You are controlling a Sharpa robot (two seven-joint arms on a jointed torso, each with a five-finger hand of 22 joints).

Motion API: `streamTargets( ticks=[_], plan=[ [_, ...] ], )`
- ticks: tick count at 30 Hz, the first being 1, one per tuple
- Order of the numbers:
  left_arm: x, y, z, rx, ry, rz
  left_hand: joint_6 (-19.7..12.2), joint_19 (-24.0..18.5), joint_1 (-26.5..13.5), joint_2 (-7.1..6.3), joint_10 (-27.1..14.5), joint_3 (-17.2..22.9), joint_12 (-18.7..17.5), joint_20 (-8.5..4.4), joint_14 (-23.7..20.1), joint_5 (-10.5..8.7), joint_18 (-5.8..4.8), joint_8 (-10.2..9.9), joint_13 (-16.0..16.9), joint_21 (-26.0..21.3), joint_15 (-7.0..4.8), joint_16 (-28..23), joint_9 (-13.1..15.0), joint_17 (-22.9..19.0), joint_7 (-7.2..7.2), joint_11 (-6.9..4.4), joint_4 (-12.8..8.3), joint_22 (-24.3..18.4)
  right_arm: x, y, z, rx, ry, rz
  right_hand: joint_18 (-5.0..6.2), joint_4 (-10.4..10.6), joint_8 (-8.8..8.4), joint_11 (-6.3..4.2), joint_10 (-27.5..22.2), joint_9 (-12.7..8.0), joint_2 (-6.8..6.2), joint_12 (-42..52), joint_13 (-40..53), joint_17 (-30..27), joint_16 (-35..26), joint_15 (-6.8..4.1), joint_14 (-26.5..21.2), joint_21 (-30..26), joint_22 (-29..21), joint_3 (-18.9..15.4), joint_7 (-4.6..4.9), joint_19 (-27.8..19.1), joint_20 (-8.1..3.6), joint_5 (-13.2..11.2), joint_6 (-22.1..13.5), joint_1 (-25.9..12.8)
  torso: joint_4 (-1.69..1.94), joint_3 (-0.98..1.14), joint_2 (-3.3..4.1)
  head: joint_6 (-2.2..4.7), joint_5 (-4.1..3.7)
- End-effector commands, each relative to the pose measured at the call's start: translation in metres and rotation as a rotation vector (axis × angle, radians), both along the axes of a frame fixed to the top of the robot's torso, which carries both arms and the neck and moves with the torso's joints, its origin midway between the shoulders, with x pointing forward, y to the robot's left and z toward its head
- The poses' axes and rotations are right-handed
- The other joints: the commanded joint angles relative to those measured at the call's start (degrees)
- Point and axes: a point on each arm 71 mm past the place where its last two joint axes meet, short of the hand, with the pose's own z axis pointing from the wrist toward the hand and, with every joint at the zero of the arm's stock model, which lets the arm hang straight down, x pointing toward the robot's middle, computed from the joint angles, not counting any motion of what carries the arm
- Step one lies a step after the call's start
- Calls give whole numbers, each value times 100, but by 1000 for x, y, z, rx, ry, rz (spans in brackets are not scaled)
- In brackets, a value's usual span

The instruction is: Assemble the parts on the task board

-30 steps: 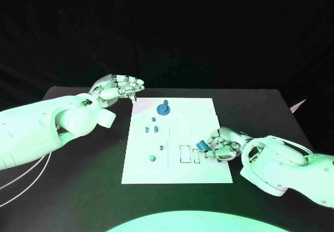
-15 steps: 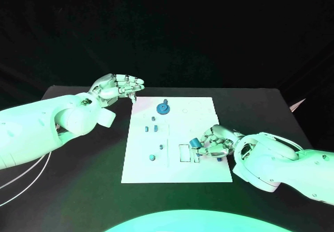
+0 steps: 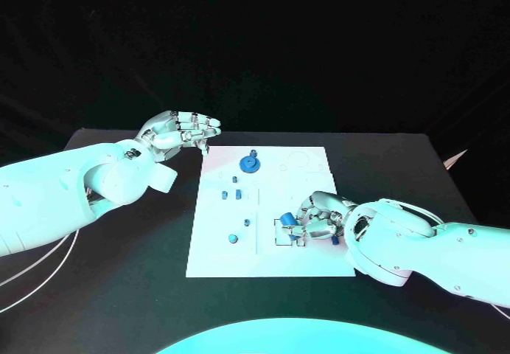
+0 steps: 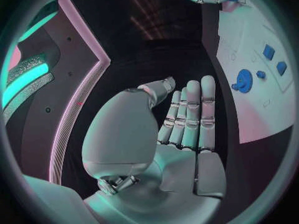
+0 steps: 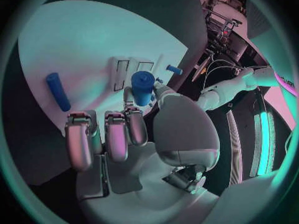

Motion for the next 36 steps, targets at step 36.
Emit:
streamTargets(
  ticks=[36],
  plan=[
    [-2,0,1,-12,-2,-13,17,-29,-39,17,-11,24,36,26,-30,17,89,41,-10,3,1,-14,-11,-11,27,-13,16,7,7,10,-10,-18,37,12,-76,16,64,-40,30,65,-5,-54,586,1117,11,-79,517,-2,1440,-502,-184,560,-87,-542,252,-704,-2,0,0,-19,25]
  ],
)
